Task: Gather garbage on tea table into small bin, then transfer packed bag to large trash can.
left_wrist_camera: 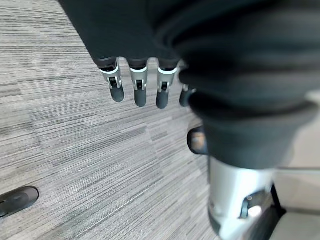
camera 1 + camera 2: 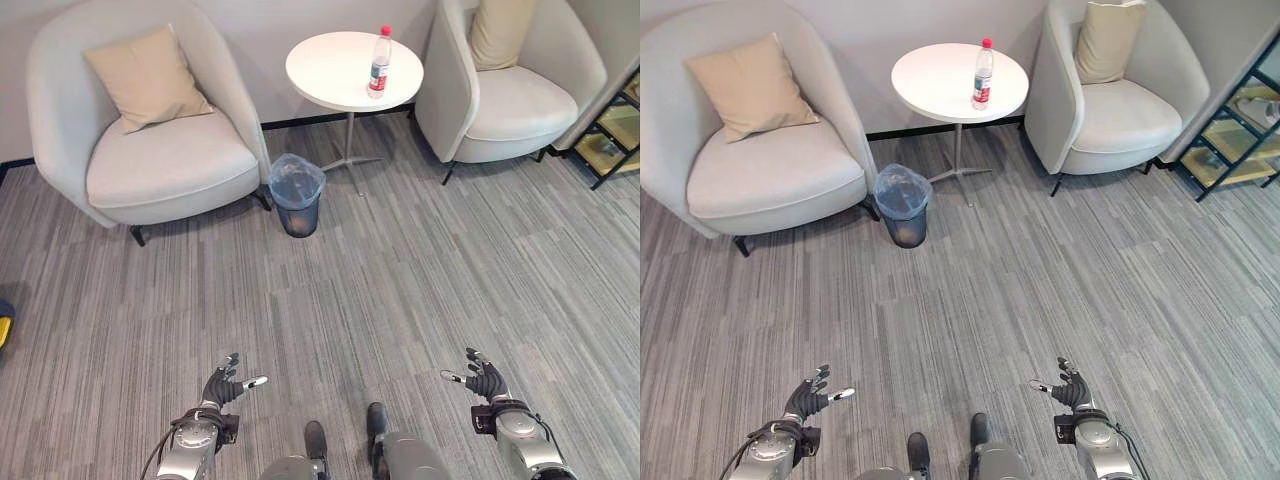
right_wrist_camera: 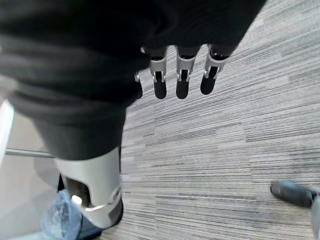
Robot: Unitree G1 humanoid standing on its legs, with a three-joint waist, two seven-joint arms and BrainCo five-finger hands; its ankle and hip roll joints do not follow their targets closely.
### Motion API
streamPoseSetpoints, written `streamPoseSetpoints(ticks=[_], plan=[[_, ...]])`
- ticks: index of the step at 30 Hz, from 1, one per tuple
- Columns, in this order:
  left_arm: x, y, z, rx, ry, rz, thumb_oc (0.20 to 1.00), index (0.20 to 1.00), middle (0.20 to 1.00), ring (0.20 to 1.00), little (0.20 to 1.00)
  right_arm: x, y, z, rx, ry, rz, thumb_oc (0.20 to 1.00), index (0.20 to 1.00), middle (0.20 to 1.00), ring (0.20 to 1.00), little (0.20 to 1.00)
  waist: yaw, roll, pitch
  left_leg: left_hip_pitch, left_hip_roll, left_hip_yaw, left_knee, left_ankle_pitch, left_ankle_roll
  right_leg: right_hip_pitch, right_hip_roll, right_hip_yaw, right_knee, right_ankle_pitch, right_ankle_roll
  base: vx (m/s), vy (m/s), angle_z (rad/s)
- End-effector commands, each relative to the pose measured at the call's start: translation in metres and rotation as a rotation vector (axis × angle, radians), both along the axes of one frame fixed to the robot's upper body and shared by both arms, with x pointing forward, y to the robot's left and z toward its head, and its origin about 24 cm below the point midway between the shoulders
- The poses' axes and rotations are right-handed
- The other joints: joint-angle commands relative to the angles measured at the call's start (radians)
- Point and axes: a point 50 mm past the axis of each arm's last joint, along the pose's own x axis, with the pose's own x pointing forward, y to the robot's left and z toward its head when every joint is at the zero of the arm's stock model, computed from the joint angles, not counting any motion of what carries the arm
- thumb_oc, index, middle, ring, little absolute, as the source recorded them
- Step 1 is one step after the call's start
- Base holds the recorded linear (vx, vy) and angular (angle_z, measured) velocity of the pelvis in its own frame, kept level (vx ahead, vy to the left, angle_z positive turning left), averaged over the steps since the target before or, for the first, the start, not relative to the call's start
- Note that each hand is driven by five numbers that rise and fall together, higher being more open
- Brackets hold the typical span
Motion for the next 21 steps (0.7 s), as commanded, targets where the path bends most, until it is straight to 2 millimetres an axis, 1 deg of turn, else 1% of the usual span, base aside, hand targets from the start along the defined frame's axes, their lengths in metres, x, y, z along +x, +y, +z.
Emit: streamPoseSetpoints(ticks=[1,2,3,4,5,6,7,8,9,10,11,12,13,14,15,16,17,18,19,20,21], plan=[[0.004,0.004,0.007,-0.007,-0.062,0.038,1.0,1.0,1.0,1.0,1.0,0.014,0.002,0.012,-0.037,-0.069,0.027,1.0,1.0,1.0,1.0,1.0,-0.017,-0.006,-0.016,0.065,0.0,-0.155,0.103,-0.187,-0.044,0.012,-0.011,-0.072,-0.055,0.019,0.034,0.25,-0.124,-0.19],[0.004,0.004,0.007,-0.007,-0.061,0.037,1.0,1.0,1.0,1.0,1.0,0.013,0.002,0.011,-0.039,-0.063,0.027,1.0,1.0,1.0,1.0,1.0,-0.019,-0.005,-0.015,0.078,0.003,-0.156,0.099,-0.19,-0.048,0.002,-0.017,-0.088,-0.066,0.022,0.036,0.17,-0.09,-0.04],[0.004,0.004,0.007,-0.007,-0.061,0.037,1.0,1.0,1.0,1.0,1.0,0.013,0.002,0.011,-0.039,-0.063,0.027,1.0,1.0,1.0,1.0,1.0,-0.021,-0.004,-0.014,0.079,0.004,-0.157,0.098,-0.19,-0.048,0.005,-0.016,-0.09,-0.067,0.022,0.036,0.23,-0.147,0.05],[0.002,0.002,0.006,-0.008,-0.058,0.027,1.0,1.0,1.0,1.0,1.0,0.007,-0.001,0.011,-0.041,-0.061,0.021,1.0,1.0,1.0,1.0,1.0,-0.028,-0.009,-0.016,0.103,0.002,-0.17,0.099,-0.211,-0.055,0.024,-0.019,-0.076,-0.091,0.026,0.029,0.27,-0.166,0.11],[0.001,0.001,0.005,-0.011,-0.053,0.019,1.0,1.0,1.0,1.0,1.0,0.004,-0.004,0.011,-0.042,-0.063,0.015,1.0,1.0,1.0,1.0,1.0,-0.03,-0.005,-0.021,0.117,0.012,-0.174,0.099,-0.218,-0.062,0.037,-0.01,-0.073,-0.09,0.022,0.019,0.26,-0.165,0.17],[0.001,0.001,0.005,-0.01,-0.053,0.019,1.0,1.0,1.0,1.0,1.0,0.004,-0.004,0.011,-0.042,-0.063,0.015,1.0,1.0,1.0,1.0,1.0,-0.031,-0.007,-0.023,0.114,0.009,-0.175,0.099,-0.215,-0.062,0.034,-0.013,-0.072,-0.091,0.024,0.019,0.26,-0.192,0.42],[-0.001,-0.003,0.002,-0.027,-0.041,0.02,1.0,1.0,1.0,1.0,1.0,0.002,-0.009,0.011,-0.054,-0.063,0.004,1.0,1.0,1.0,1.0,1.0,-0.037,0.0,-0.035,0.113,0.028,-0.18,0.121,-0.209,-0.084,0.048,-0.005,-0.075,-0.092,0.027,0.005,0.15,-0.136,0.56],[-0.001,-0.003,0.001,-0.027,-0.041,0.02,1.0,1.0,1.0,1.0,1.0,0.002,-0.009,0.011,-0.054,-0.063,0.004,1.0,1.0,1.0,1.0,1.0,-0.038,0.001,-0.035,0.112,0.028,-0.181,0.122,-0.21,-0.085,0.048,-0.004,-0.076,-0.093,0.027,0.004,0.29,-0.276,0.56],[-0.002,-0.006,-0.001,-0.046,-0.03,0.021,1.0,1.0,1.0,1.0,1.0,0.0,-0.011,0.01,-0.052,-0.06,-0.004,1.0,1.0,1.0,1.0,1.0,-0.045,0.011,-0.045,0.104,0.053,-0.182,0.156,-0.176,-0.113,0.071,0.015,-0.077,-0.11,0.01,-0.013,0.2,-0.22,0.3],[-0.003,-0.008,-0.002,-0.057,-0.03,0.018,1.0,1.0,1.0,1.0,1.0,-0.001,-0.012,0.011,-0.047,-0.063,-0.007,1.0,1.0,1.0,1.0,1.0,-0.045,0.021,-0.044,0.092,0.072,-0.183,0.207,-0.145,-0.134,0.1,0.034,-0.078,-0.124,-0.004,-0.028,0.2,-0.219,0.08],[-0.003,-0.008,-0.002,-0.057,-0.03,0.018,1.0,1.0,1.0,1.0,1.0,-0.001,-0.012,0.011,-0.047,-0.063,-0.007,1.0,1.0,1.0,1.0,1.0,-0.045,0.021,-0.044,0.092,0.072,-0.183,0.207,-0.145,-0.134,0.1,0.034,-0.078,-0.124,-0.004,-0.028,0.13,-0.169,0.05],[-0.001,-0.01,-0.001,-0.063,-0.032,0.015,1.0,1.0,1.0,1.0,1.0,0.002,-0.012,0.013,-0.042,-0.08,-0.008,1.0,1.0,1.0,1.0,1.0,-0.046,0.022,-0.038,0.053,0.082,-0.186,0.302,-0.094,-0.158,0.124,0.044,-0.074,-0.133,-0.014,-0.044,0.12,-0.212,-0.14],[0.003,-0.014,-0.002,-0.071,-0.029,0.007,1.0,1.0,1.0,1.0,1.0,0.003,-0.013,0.014,-0.039,-0.085,-0.021,1.0,1.0,1.0,1.0,1.0,-0.045,0.007,-0.025,-0.02,0.099,-0.175,0.43,-0.035,-0.171,0.16,0.045,-0.069,-0.15,-0.038,-0.067,0.18,-0.268,-0.14],[0.006,-0.016,-0.001,-0.075,-0.033,0.002,1.0,1.0,1.0,1.0,1.0,0.003,-0.014,0.014,-0.039,-0.084,-0.025,1.0,1.0,1.0,1.0,1.0,-0.044,0.001,-0.018,-0.051,0.111,-0.163,0.46,-0.025,-0.166,0.178,0.046,-0.069,-0.157,-0.049,-0.076,0.12,-0.177,-0.03],[0.006,-0.016,-0.001,-0.075,-0.034,0.001,1.0,1.0,1.0,1.0,1.0,0.003,-0.014,0.014,-0.039,-0.084,-0.025,1.0,1.0,1.0,1.0,1.0,-0.044,0.002,-0.017,-0.052,0.112,-0.164,0.464,-0.028,-0.167,0.179,0.047,-0.069,-0.157,-0.049,-0.076,0.2,-0.136,0.15],[0.009,-0.02,-0.001,-0.078,-0.032,-0.015,1.0,1.0,1.0,1.0,1.0,0.003,-0.014,0.014,-0.041,-0.083,-0.023,1.0,1.0,1.0,1.0,1.0,-0.032,-0.014,-0.007,-0.108,0.094,-0.163,0.456,-0.06,-0.144,0.211,0.046,-0.054,-0.168,-0.064,-0.08,0.14,-0.078,0.04],[0.009,-0.02,-0.001,-0.078,-0.032,-0.015,1.0,1.0,1.0,1.0,1.0,0.003,-0.014,0.014,-0.041,-0.083,-0.023,1.0,1.0,1.0,1.0,1.0,-0.033,-0.014,-0.007,-0.11,0.093,-0.163,0.458,-0.061,-0.143,0.212,0.046,-0.055,-0.168,-0.064,-0.08,0.25,-0.108,-0.14],[0.009,-0.021,-0.002,-0.076,-0.03,-0.022,1.0,1.0,1.0,1.0,1.0,0.003,-0.014,0.014,-0.04,-0.08,-0.021,1.0,1.0,1.0,1.0,1.0,-0.025,-0.024,-0.006,-0.142,0.071,-0.169,0.427,-0.095,-0.127,0.227,0.042,-0.047,-0.177,-0.073,-0.076,0.27,-0.045,-0.28],[0.007,-0.023,-0.003,-0.077,-0.021,-0.037,1.0,1.0,1.0,1.0,1.0,0.001,-0.014,0.013,-0.037,-0.074,-0.021,1.0,1.0,1.0,1.0,1.0,-0.015,-0.029,-0.011,-0.178,0.049,-0.18,0.349,-0.105,-0.119,0.247,0.043,-0.041,-0.185,-0.084,-0.068,0.45,-0.054,-0.08],[0.007,-0.023,-0.003,-0.076,-0.019,-0.04,1.0,1.0,1.0,1.0,1.0,0.002,-0.013,0.012,-0.038,-0.069,-0.022,1.0,1.0,1.0,1.0,1.0,0.0,-0.029,-0.01,-0.217,0.035,-0.203,0.258,-0.048,-0.125,0.278,0.056,-0.027,-0.196,-0.097,-0.065,0.46,-0.024,-0.06],[0.007,-0.023,-0.003,-0.074,-0.019,-0.036,1.0,1.0,1.0,1.0,1.0,0.002,-0.011,0.01,-0.035,-0.065,-0.019,1.0,1.0,1.0,1.0,1.0,0.009,-0.025,-0.008,-0.247,0.037,-0.217,0.215,0.001,-0.131,0.294,0.069,-0.02,-0.198,-0.109,-0.066,0.49,0.009,-0.1]])
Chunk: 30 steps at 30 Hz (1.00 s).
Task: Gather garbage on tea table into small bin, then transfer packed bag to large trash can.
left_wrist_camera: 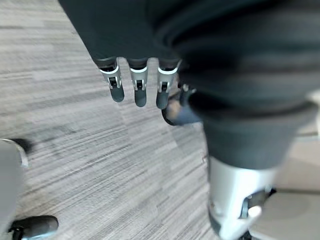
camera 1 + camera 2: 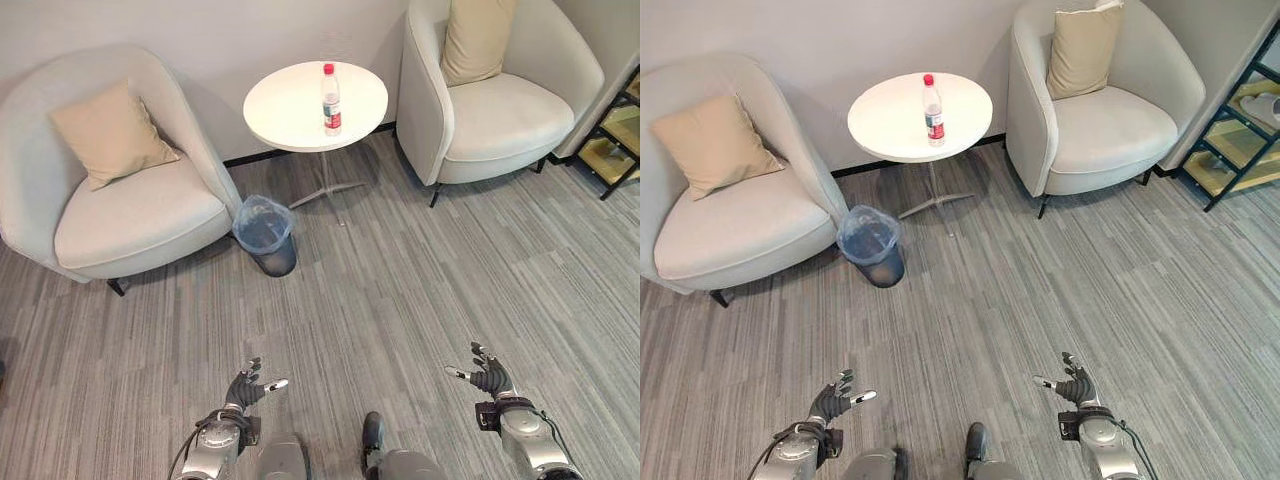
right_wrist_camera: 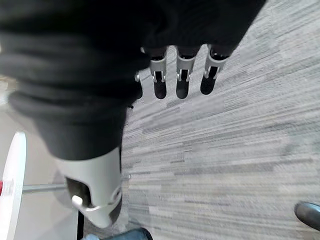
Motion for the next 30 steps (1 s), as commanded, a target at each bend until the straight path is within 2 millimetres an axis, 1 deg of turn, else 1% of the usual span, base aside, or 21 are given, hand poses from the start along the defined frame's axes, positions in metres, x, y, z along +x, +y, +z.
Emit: streamPoseSetpoints(ticks=[1,5,7,10,11,12,13,14,15,16,17,19,20,21,23,24,26,27,28,29,30], plan=[[0.008,0.009,0.01,0.008,-0.059,0.002,1.0,1.0,1.0,1.0,1.0,0.007,-0.003,0.008,-0.009,-0.053,-0.01,1.0,1.0,1.0,1.0,1.0,0.037,0.002,0.002,-0.015,-0.028,-0.018,-0.076,0.074,0.03,0.067,-0.025,0.068,0.026,-0.172,0.122,0.31,0.017,-0.15],[0.001,0.016,0.008,0.022,-0.042,0.029,1.0,1.0,1.0,1.0,1.0,0.004,0.0,0.005,-0.002,-0.039,-0.01,1.0,1.0,1.0,1.0,1.0,0.057,0.007,-0.012,-0.033,-0.02,0.006,-0.103,0.109,0.033,0.123,-0.017,0.107,0.045,-0.211,0.13,0.44,0.104,-0.2],[-0.007,0.018,0.005,0.022,-0.027,0.044,1.0,1.0,1.0,1.0,1.0,0.003,0.003,0.003,-0.003,-0.035,0.004,1.0,1.0,1.0,1.0,1.0,0.065,0.001,-0.023,-0.042,-0.026,-0.001,-0.059,0.106,0.045,0.153,-0.042,0.119,0.061,-0.219,0.142,0.44,0.169,-0.44],[-0.009,0.021,0.003,0.025,-0.019,0.056,1.0,1.0,1.0,1.0,1.0,0.011,0.012,0.006,0.004,-0.055,0.038,1.0,1.0,1.0,1.0,1.0,0.081,-0.014,-0.039,-0.029,-0.039,0.024,-0.018,0.062,0.069,0.139,-0.083,0.15,0.107,-0.208,0.169,0.31,0.147,-0.69],[-0.009,0.021,0.003,0.025,-0.019,0.056,1.0,1.0,1.0,1.0,1.0,0.011,0.012,0.006,0.004,-0.055,0.038,1.0,1.0,1.0,1.0,1.0,0.083,-0.014,-0.039,-0.029,-0.039,0.026,-0.018,0.061,0.07,0.138,-0.084,0.152,0.108,-0.209,0.169,0.32,0.153,-0.46],[-0.008,0.024,0.005,0.037,-0.022,0.053,1.0,1.0,1.0,1.0,1.0,0.017,0.016,0.011,0.007,-0.084,0.063,1.0,1.0,1.0,1.0,1.0,0.092,-0.02,-0.049,-0.011,-0.052,0.04,-0.003,0.023,0.094,0.116,-0.107,0.164,0.181,-0.193,0.193,0.32,0.166,-0.26],[-0.009,0.026,0.005,0.039,-0.021,0.05,1.0,1.0,1.0,1.0,1.0,0.021,0.019,0.014,0.011,-0.099,0.077,1.0,1.0,1.0,1.0,1.0,0.093,-0.022,-0.049,0.007,-0.061,0.044,0.002,0.003,0.107,0.104,-0.118,0.168,0.228,-0.179,0.205,0.49,0.262,-0.18],[-0.009,0.028,0.005,0.051,-0.02,0.041,1.0,1.0,1.0,1.0,1.0,0.026,0.025,0.018,0.013,-0.123,0.104,1.0,1.0,1.0,1.0,1.0,0.089,-0.018,-0.052,0.039,-0.078,0.046,0.007,-0.027,0.13,0.049,-0.128,0.18,0.328,-0.106,0.23,0.43,0.227,-0.3],[-0.007,0.027,0.007,0.054,-0.027,0.036,1.0,1.0,1.0,1.0,1.0,0.026,0.025,0.018,0.007,-0.12,0.116,1.0,1.0,1.0,1.0,1.0,0.074,-0.001,-0.048,0.087,-0.085,0.035,-0.004,-0.052,0.146,-0.026,-0.123,0.184,0.384,-0.072,0.226,0.43,0.2,-0.39],[-0.006,0.027,0.007,0.057,-0.028,0.032,1.0,1.0,1.0,1.0,1.0,0.026,0.025,0.018,0.004,-0.118,0.123,1.0,1.0,1.0,1.0,1.0,0.065,0.009,-0.044,0.114,-0.087,0.024,-0.013,-0.064,0.149,-0.059,-0.118,0.175,0.388,-0.086,0.216,0.46,0.119,-0.16],[-0.004,0.025,0.008,0.051,-0.035,0.022,1.0,1.0,1.0,1.0,1.0,0.027,0.025,0.02,-0.003,-0.122,0.138,1.0,1.0,1.0,1.0,1.0,0.05,0.023,-0.037,0.162,-0.087,0.01,-0.037,-0.083,0.149,-0.114,-0.114,0.137,0.34,-0.109,0.202,0.48,0.013,0.2],[-0.002,0.021,0.006,0.039,-0.032,0.02,1.0,1.0,1.0,1.0,1.0,0.028,0.026,0.019,-0.013,-0.108,0.148,1.0,1.0,1.0,1.0,1.0,0.023,0.027,-0.01,0.238,-0.093,-0.015,-0.059,-0.108,0.144,-0.18,-0.11,0.096,0.229,-0.079,0.201,0.56,-0.084,0.5],[-0.001,0.02,0.005,0.04,-0.028,0.031,1.0,1.0,1.0,1.0,1.0,0.027,0.026,0.018,-0.015,-0.104,0.153,1.0,1.0,1.0,1.0,1.0,-0.004,0.024,0.007,0.297,-0.101,-0.042,-0.067,-0.135,0.131,-0.232,-0.103,0.1,0.123,-0.033,0.218,0.74,-0.196,0.71],[-0.001,0.021,0.005,0.042,-0.034,0.042,1.0,1.0,1.0,1.0,1.0,0.025,0.025,0.018,-0.015,-0.102,0.15,1.0,1.0,1.0,1.0,1.0,-0.021,0.024,0.014,0.336,-0.102,-0.068,-0.068,-0.159,0.12,-0.264,-0.095,0.124,0.083,-0.007,0.23,0.83,-0.253,0.91],[-0.005,0.022,0.003,0.043,-0.021,0.047,1.0,1.0,1.0,1.0,1.0,0.017,0.018,0.014,-0.026,-0.079,0.139,1.0,1.0,1.0,1.0,1.0,-0.034,0.021,0.008,0.383,-0.103,-0.108,-0.063,-0.196,0.106,-0.277,-0.099,0.167,0.093,0.013,0.231,0.56,-0.246,1.0],[-0.009,0.022,0.001,0.044,-0.01,0.042,1.0,1.0,1.0,1.0,1.0,0.014,0.017,0.014,-0.025,-0.078,0.139,1.0,1.0,1.0,1.0,1.0,-0.036,0.02,0.002,0.395,-0.097,-0.118,-0.056,-0.208,0.099,-0.261,-0.102,0.167,0.094,0.024,0.226,0.47,-0.316,1.18],[-0.013,0.021,-0.003,0.038,0.015,0.055,1.0,1.0,1.0,1.0,1.0,0.01,0.01,0.013,-0.039,-0.069,0.124,1.0,1.0,1.0,1.0,1.0,-0.047,0.036,-0.016,0.386,-0.045,-0.123,0.008,-0.145,0.049,-0.234,-0.091,0.143,0.114,0.03,0.194,0.41,-0.36,1.31],[-0.012,0.019,-0.003,0.028,0.017,0.05,1.0,1.0,1.0,1.0,1.0,0.01,0.007,0.014,-0.041,-0.073,0.112,1.0,1.0,1.0,1.0,1.0,-0.047,0.037,-0.014,0.337,-0.018,-0.108,0.107,-0.085,0.03,-0.21,-0.085,0.127,0.118,0.01,0.173,0.27,-0.314,1.1],[-0.009,0.019,-0.004,0.028,0.019,0.056,1.0,1.0,1.0,1.0,1.0,0.011,0.006,0.014,-0.042,-0.076,0.104,1.0,1.0,1.0,1.0,1.0,-0.048,0.037,-0.02,0.316,-0.003,-0.097,0.141,-0.053,0.022,-0.181,-0.073,0.12,0.106,-0.009,0.159,0.27,-0.332,0.67],[0.0,0.016,-0.001,0.019,0.003,0.056,1.0,1.0,1.0,1.0,1.0,0.012,0.003,0.013,-0.049,-0.064,0.094,1.0,1.0,1.0,1.0,1.0,-0.043,0.022,-0.016,0.253,0.009,-0.064,0.175,-0.03,0.023,-0.137,-0.076,0.108,0.085,-0.033,0.143,0.24,-0.235,0.54],[0.005,0.014,0.0,0.019,-0.001,0.045,1.0,1.0,1.0,1.0,1.0,0.01,-0.001,0.011,-0.059,-0.044,0.08,1.0,1.0,1.0,1.0,1.0,-0.036,0.008,-0.016,0.218,0.006,-0.044,0.138,-0.056,0.031,-0.106,-0.081,0.098,0.066,-0.046,0.143,0.24,-0.195,0.16]])
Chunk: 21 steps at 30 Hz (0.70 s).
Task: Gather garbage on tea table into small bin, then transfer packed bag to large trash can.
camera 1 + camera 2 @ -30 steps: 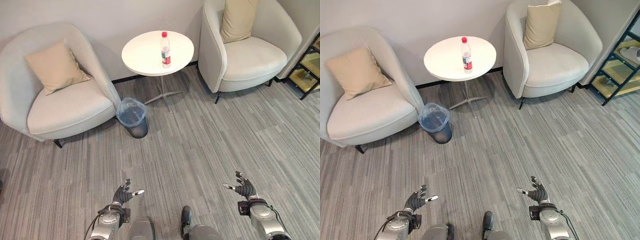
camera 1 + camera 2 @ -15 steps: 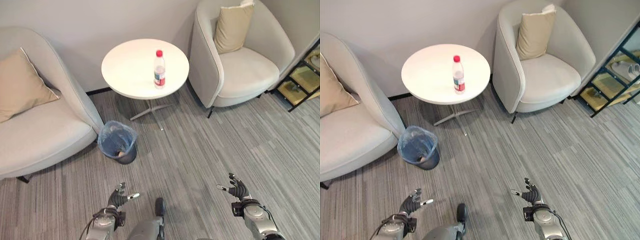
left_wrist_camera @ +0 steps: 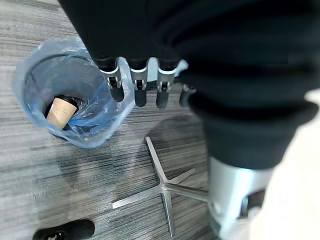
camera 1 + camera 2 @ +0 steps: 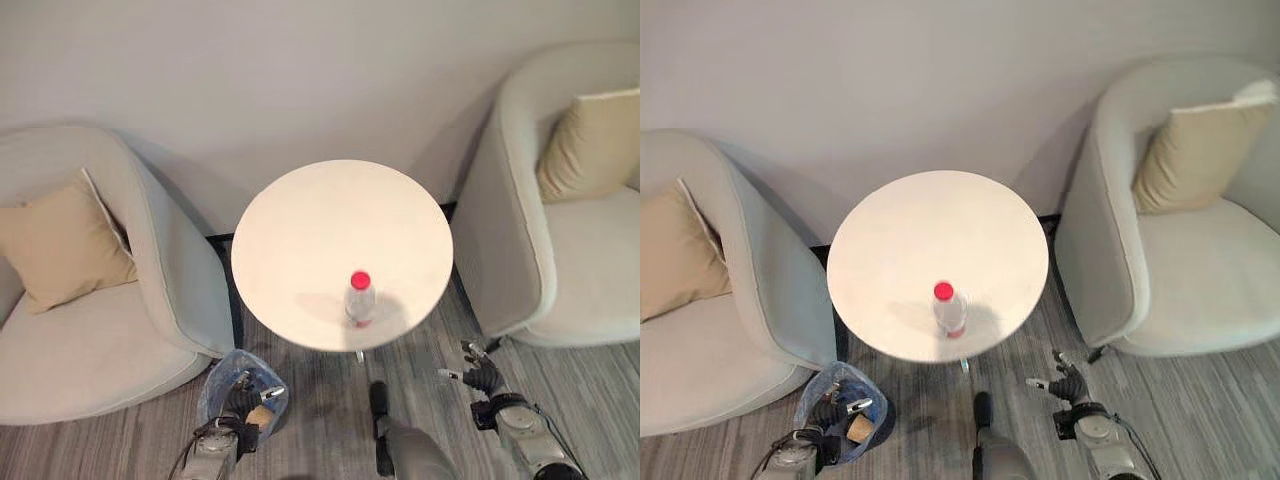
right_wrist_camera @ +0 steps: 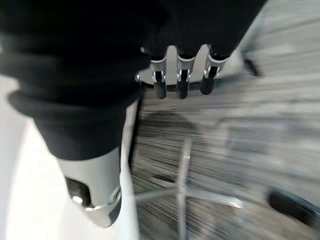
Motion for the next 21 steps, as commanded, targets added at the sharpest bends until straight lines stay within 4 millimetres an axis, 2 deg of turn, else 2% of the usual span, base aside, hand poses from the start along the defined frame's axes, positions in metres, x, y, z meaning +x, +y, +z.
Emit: streamPoseSetpoints(ticks=[1,3,4,7,16,21], plan=[[0.015,0.005,0.012,0.013,-0.074,-0.016,1.0,1.0,1.0,1.0,1.0,-0.014,-0.013,-0.004,-0.016,0.012,-0.047,1.0,1.0,1.0,1.0,1.0,-0.022,-0.032,-0.026,-0.06,0.028,0.041,-0.428,0.028,0.035,0.048,-0.087,-0.033,0.022,-0.161,0.222,0.14,-0.094,0.19],[0.014,0.007,0.012,0.018,-0.066,-0.018,1.0,1.0,1.0,1.0,1.0,-0.016,-0.015,-0.004,-0.017,0.02,-0.057,1.0,1.0,1.0,1.0,1.0,-0.026,-0.029,-0.026,-0.042,0.044,0.066,-0.468,0.038,0.027,0.066,-0.078,-0.045,0.023,-0.176,0.221,0.09,-0.011,-0.08],[0.006,0.007,0.008,0.014,-0.043,-0.012,1.0,1.0,1.0,1.0,1.0,-0.018,-0.014,-0.006,-0.024,0.031,-0.048,1.0,1.0,1.0,1.0,1.0,-0.02,-0.022,-0.042,0.003,0.036,0.061,-0.536,0.039,0.03,0.096,-0.069,-0.051,0.007,-0.172,0.224,0.09,0.072,-0.31],[-0.009,0.012,0.0,0.016,0.009,0.007,1.0,1.0,1.0,1.0,1.0,-0.022,-0.013,-0.01,-0.031,0.055,-0.029,1.0,1.0,1.0,1.0,1.0,-0.015,-0.015,-0.064,0.069,0.039,0.069,-0.617,0.043,0.043,0.108,-0.067,-0.054,-0.002,-0.166,0.23,0.04,0.093,-0.16],[-0.023,0.018,-0.005,0.025,0.056,0.017,1.0,1.0,1.0,1.0,1.0,-0.021,-0.005,-0.01,-0.031,0.059,0.017,1.0,1.0,1.0,1.0,1.0,-0.001,-0.018,-0.083,0.116,0.025,0.063,-0.665,0.039,0.063,0.108,-0.077,-0.052,0.004,-0.148,0.245,-0.03,0.052,0.23],[-0.021,0.015,-0.004,0.022,0.047,0.001,1.0,1.0,1.0,1.0,1.0,-0.016,-0.002,-0.005,-0.04,0.031,0.042,1.0,1.0,1.0,1.0,1.0,0.002,-0.017,-0.084,0.114,0.012,0.063,-0.664,0.033,0.073,0.095,-0.085,-0.045,0.008,-0.134,0.254,-0.05,0.051,-0.09]])
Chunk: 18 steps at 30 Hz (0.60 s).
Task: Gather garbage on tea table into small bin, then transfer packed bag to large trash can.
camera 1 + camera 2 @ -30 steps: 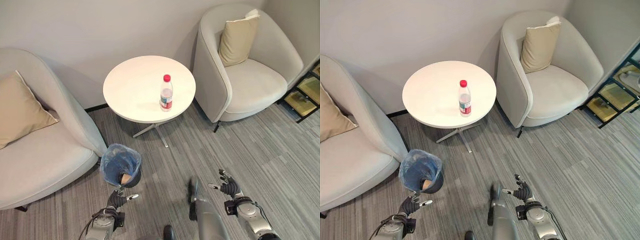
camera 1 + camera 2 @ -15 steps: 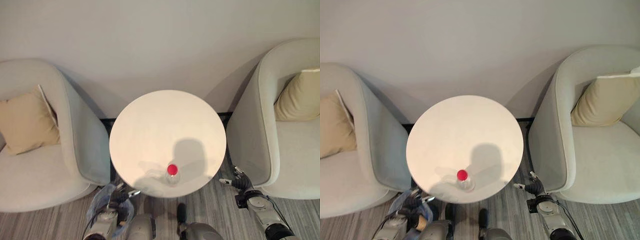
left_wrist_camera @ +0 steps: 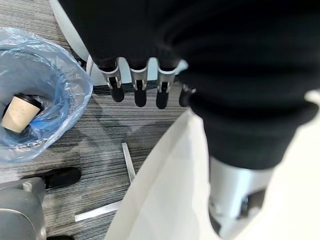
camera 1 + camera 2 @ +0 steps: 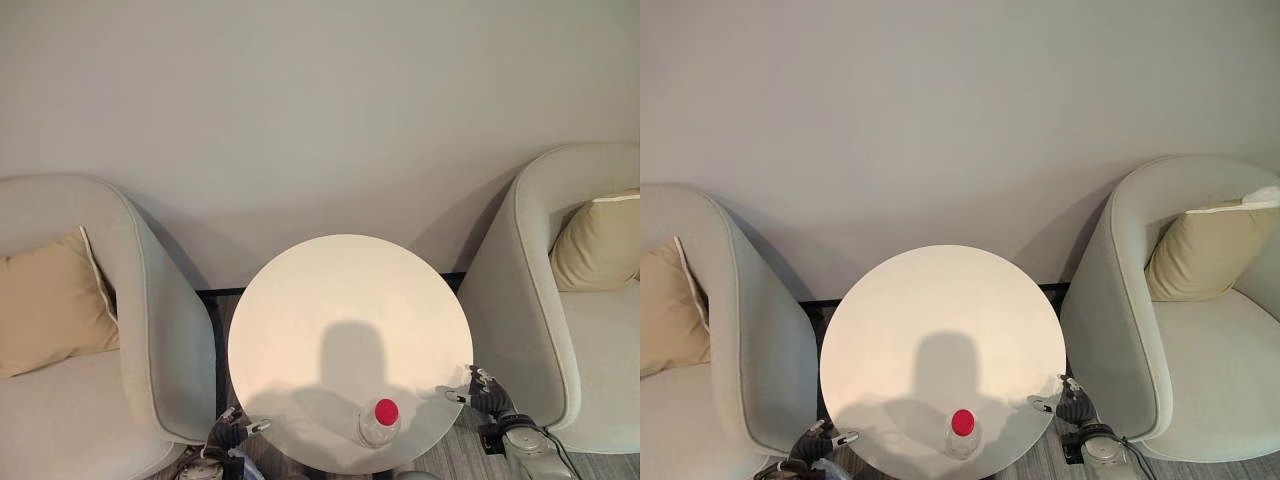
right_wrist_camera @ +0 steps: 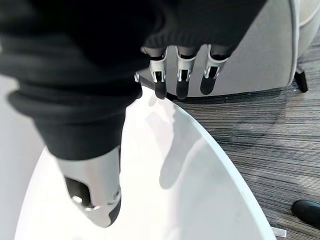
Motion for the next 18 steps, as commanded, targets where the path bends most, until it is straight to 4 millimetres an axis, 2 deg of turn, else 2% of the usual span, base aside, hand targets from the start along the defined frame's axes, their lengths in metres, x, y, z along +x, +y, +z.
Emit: streamPoseSetpoints(ticks=[1,4,7,9,11,12,14,16,17,18], plan=[[0.024,0.005,0.013,0.029,-0.098,-0.034,1.0,1.0,1.0,1.0,1.0,0.028,0.01,0.022,-0.015,-0.139,0.089,1.0,1.0,1.0,1.0,1.0,0.026,-0.055,0.021,0.108,0.03,0.019,0.055,-0.194,-0.053,-0.095,-0.055,0.01,0.032,-0.041,0.072,-0.09,0.074,-0.07],[0.028,0.004,0.016,0.028,-0.122,-0.035,1.0,1.0,1.0,1.0,1.0,0.037,0.014,0.034,-0.037,-0.194,0.134,1.0,1.0,1.0,1.0,1.0,0.032,-0.056,0.031,0.097,0.013,0.005,0.058,-0.199,-0.042,-0.126,-0.063,0.022,0.036,-0.019,0.083,-0.13,0.079,-0.22],[0.033,0.004,0.019,0.026,-0.149,-0.027,1.0,1.0,1.0,1.0,1.0,0.05,0.02,0.05,-0.053,-0.27,0.183,1.0,1.0,1.0,1.0,1.0,0.035,-0.054,0.057,0.079,-0.012,-0.023,0.052,-0.193,-0.025,-0.192,-0.08,0.028,0.087,0.004,0.11,-0.19,0.07,-0.25],[0.038,0.007,0.022,0.029,-0.167,-0.015,1.0,1.0,1.0,1.0,1.0,0.057,0.025,0.056,-0.053,-0.298,0.207,1.0,1.0,1.0,1.0,1.0,0.033,-0.053,0.076,0.055,-0.011,-0.018,0.058,-0.18,-0.019,-0.238,-0.078,0.063,0.14,0.002,0.127,-0.22,0.017,-0.2],[0.046,0.012,0.027,0.049,-0.188,-0.021,1.0,1.0,1.0,1.0,1.0,0.059,0.029,0.058,-0.042,-0.314,0.222,1.0,1.0,1.0,1.0,1.0,0.032,-0.048,0.093,0.012,-0.011,-0.02,0.077,-0.161,-0.014,-0.24,-0.042,0.143,0.222,-0.06,0.125,-0.28,-0.012,-0.09],[0.048,0.015,0.029,0.059,-0.198,-0.02,1.0,1.0,1.0,1.0,1.0,0.06,0.03,0.061,-0.034,-0.33,0.225,1.0,1.0,1.0,1.0,1.0,0.039,-0.04,0.095,-0.019,0.0,-0.02,0.091,-0.144,-0.01,-0.23,-0.031,0.163,0.309,-0.1,0.114,-0.27,-0.06,0.1],[0.047,0.019,0.03,0.067,-0.192,-0.013,1.0,1.0,1.0,1.0,1.0,0.059,0.031,0.061,-0.026,-0.333,0.231,1.0,1.0,1.0,1.0,1.0,0.048,-0.032,0.083,-0.043,0.013,-0.025,0.096,-0.129,-0.013,-0.207,-0.026,0.182,0.394,-0.136,0.094,-0.18,-0.115,0.23],[0.042,0.021,0.028,0.072,-0.182,-0.005,1.0,1.0,1.0,1.0,1.0,0.056,0.032,0.06,-0.025,-0.332,0.232,1.0,1.0,1.0,1.0,1.0,0.069,-0.047,0.064,-0.076,0.012,-0.05,0.105,-0.114,-0.027,-0.125,-0.026,0.211,0.326,-0.182,0.073,-0.04,-0.175,0.15],[0.042,0.021,0.028,0.073,-0.181,-0.005,1.0,1.0,1.0,1.0,1.0,0.056,0.032,0.06,-0.024,-0.331,0.231,1.0,1.0,1.0,1.0,1.0,0.068,-0.048,0.066,-0.073,0.011,-0.052,0.106,-0.114,-0.027,-0.12,-0.027,0.21,0.322,-0.182,0.073,-0.02,-0.19,0.07],[0.042,0.023,0.029,0.072,-0.189,0.012,1.0,1.0,1.0,1.0,1.0,0.056,0.032,0.061,-0.023,-0.342,0.227,1.0,1.0,1.0,1.0,1.0,0.078,-0.058,0.058,-0.098,0.019,-0.062,0.115,-0.097,-0.046,-0.084,-0.023,0.198,0.257,-0.191,0.063,-0.09,-0.287,0.01]])
